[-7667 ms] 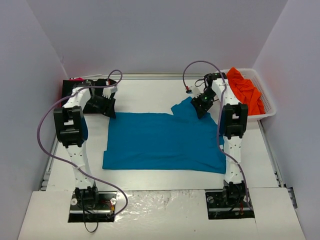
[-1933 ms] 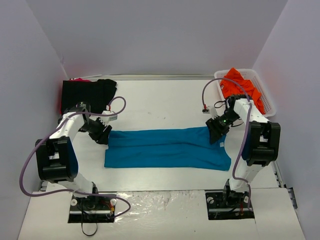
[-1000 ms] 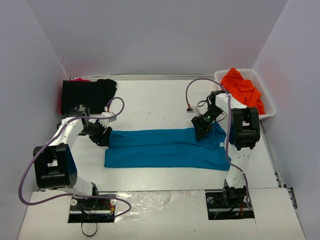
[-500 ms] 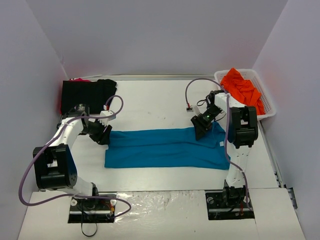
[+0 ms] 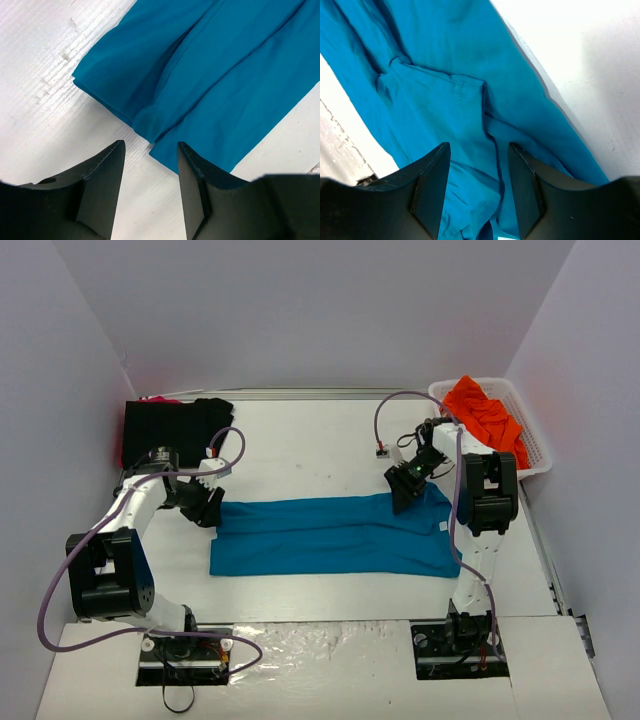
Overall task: Fold and stack the t-shirts
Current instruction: Fold the other side of the tshirt into a rectangle
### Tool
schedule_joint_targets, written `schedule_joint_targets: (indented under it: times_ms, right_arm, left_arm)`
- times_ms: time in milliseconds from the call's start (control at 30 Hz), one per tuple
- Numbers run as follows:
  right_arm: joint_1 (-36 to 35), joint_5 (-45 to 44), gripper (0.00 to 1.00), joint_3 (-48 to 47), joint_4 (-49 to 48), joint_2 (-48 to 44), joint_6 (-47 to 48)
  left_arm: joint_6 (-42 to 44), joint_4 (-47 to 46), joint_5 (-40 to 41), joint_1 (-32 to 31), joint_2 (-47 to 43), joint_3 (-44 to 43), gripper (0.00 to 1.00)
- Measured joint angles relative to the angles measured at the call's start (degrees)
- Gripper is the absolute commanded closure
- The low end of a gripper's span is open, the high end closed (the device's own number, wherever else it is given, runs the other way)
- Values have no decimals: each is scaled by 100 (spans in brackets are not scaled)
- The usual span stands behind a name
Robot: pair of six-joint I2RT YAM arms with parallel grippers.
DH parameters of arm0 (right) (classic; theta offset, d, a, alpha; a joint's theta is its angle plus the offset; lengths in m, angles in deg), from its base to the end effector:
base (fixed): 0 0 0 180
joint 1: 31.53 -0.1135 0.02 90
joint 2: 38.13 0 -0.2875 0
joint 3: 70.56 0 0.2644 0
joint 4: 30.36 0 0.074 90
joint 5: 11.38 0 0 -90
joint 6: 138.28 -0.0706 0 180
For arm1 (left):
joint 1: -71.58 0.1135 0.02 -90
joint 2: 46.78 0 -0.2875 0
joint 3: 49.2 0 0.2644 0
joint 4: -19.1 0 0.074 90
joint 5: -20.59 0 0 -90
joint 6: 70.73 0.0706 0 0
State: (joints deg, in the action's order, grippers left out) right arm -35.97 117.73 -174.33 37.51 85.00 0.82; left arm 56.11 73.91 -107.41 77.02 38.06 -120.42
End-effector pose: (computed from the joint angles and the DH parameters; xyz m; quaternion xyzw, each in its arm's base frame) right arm 0.4281 0.0779 0.1380 -0.4315 0.8374 0.3009 0.1482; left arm 0.3015 -0.0149 0.2170 0.3100 0.8777 -0.2345 0.2804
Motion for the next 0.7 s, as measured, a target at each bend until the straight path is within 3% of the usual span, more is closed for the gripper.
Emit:
schedule_joint_targets:
  times_ms: [333, 433, 467, 567, 700]
  right_arm:
    - [39, -142, 54, 17, -173, 0, -219]
    - [39, -162, 62, 48, -232, 0, -258]
    - [39, -166, 73, 72, -264, -2, -262]
    - [39, -184, 95, 197, -415, -9, -271]
    - [68, -157, 100, 332, -452, -33, -323]
  left_arm:
    - [-22, -55, -22, 11, -20, 96, 55]
    - [-24, -59, -57, 17, -20, 96, 56]
    - [-26, -61, -68, 22, -20, 96, 55]
    - [-26, -68, -90, 26, -20, 107, 55]
    - [-31, -70, -118, 48, -20, 144, 55]
